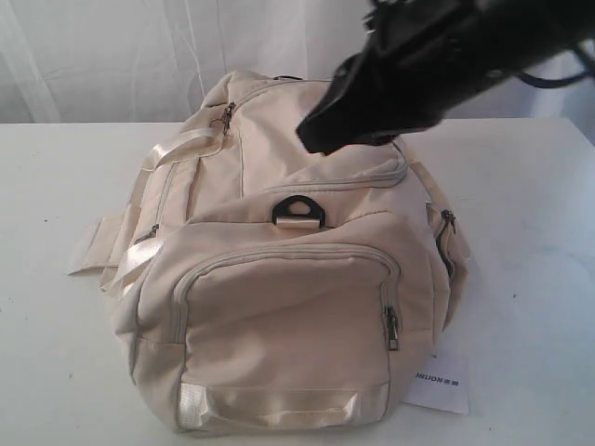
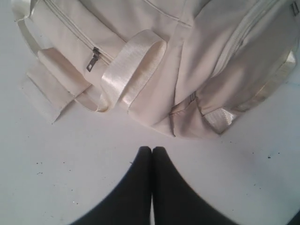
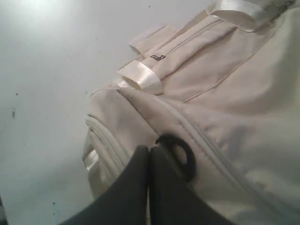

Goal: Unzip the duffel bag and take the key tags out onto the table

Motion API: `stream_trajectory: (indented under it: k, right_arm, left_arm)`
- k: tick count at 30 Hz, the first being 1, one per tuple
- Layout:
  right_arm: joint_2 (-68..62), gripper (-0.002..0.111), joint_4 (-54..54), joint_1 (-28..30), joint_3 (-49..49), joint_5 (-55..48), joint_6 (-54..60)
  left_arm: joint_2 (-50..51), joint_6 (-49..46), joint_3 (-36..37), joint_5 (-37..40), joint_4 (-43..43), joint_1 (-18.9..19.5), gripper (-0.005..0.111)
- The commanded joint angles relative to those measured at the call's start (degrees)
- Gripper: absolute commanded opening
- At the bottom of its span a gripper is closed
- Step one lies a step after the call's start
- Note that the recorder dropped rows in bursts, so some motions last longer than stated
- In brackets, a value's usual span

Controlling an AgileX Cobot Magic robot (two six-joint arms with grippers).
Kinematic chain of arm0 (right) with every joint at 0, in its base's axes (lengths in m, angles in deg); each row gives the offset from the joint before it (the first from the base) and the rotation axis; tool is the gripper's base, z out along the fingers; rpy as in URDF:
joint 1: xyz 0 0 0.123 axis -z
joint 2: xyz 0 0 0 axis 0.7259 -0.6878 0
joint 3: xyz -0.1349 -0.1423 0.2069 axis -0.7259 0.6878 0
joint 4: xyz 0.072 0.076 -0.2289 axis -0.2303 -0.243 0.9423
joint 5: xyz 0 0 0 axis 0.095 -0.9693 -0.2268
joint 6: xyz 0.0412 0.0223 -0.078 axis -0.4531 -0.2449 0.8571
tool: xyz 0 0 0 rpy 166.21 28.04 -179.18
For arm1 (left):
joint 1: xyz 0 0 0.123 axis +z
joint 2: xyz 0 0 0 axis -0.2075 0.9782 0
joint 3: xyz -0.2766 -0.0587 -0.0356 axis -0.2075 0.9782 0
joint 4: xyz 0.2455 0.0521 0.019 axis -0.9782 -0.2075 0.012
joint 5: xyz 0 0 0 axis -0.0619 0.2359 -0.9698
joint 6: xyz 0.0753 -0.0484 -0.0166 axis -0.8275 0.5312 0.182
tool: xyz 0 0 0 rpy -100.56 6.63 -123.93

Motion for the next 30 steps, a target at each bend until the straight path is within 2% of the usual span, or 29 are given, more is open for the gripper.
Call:
stream_trajectory:
  k: [1,3,4,6,9,12,15,18,20,21,26,30]
  right_arm:
    - [-10.2,0.008,16.4,-9.2,-8.2,-0.5,0.2]
    - [-13.7,0.027,20.8,-12.4,-9.2,0.2,0.2]
    - [-15.6,0.044,22.5,-13.9,-9.2,1.3,0.2]
    - [-18.0,0.064,26.0,-15.6,-9.2,2.9,0.2]
    - [-19.7,0.067,29.0,-16.9,-9.2,3.7,0.2]
    - [-21.2,0.063,29.9,-17.0,-9.2,3.8,0.2]
    - [-22.0,0.051,30.0,-17.0,-8.9,3.5,0.1]
    - [-22.2,0.025,30.0,-17.0,-8.9,0.4,0.1]
    - [-22.1,0.003,30.3,-17.0,-8.9,-3.0,0.1]
    - [-22.1,0.0,31.0,-17.0,-8.9,-4.7,-0.4]
    - [-22.1,0.0,38.3,-16.9,-8.9,-15.9,-3.6]
    - [-21.9,0.0,47.9,-16.7,-8.9,-16.5,-6.9]
  left_arm:
    - [-0.1,-0.5,-0.3,0.9,-0.4,-3.3,0.0]
    - [-0.1,-0.5,-0.3,0.9,-0.8,-4.3,0.0]
    - [-0.1,-0.5,-0.3,0.9,-0.9,-4.7,0.0]
    - [-0.1,-0.5,-0.3,0.9,-0.9,-4.8,0.0]
    - [-0.1,-0.5,-0.3,0.9,-0.9,-4.8,0.0]
    - [-0.1,-0.5,-0.3,0.8,-0.9,-4.8,0.0]
    - [-0.1,-0.5,-0.3,0.8,-1.1,-4.8,0.0]
    - [-0.1,-0.5,-0.3,0.7,-1.1,-4.8,0.0]
    - [-0.1,-0.5,-0.3,0.6,-1.2,-4.8,0.0]
    - [-0.1,-0.5,-0.3,0.6,-1.3,-4.8,0.0]
    - [-0.1,-0.5,-0.2,0.2,-1.4,-4.8,0.0]
    - [-0.1,-0.5,-0.2,0.2,-1.4,-4.8,0.0]
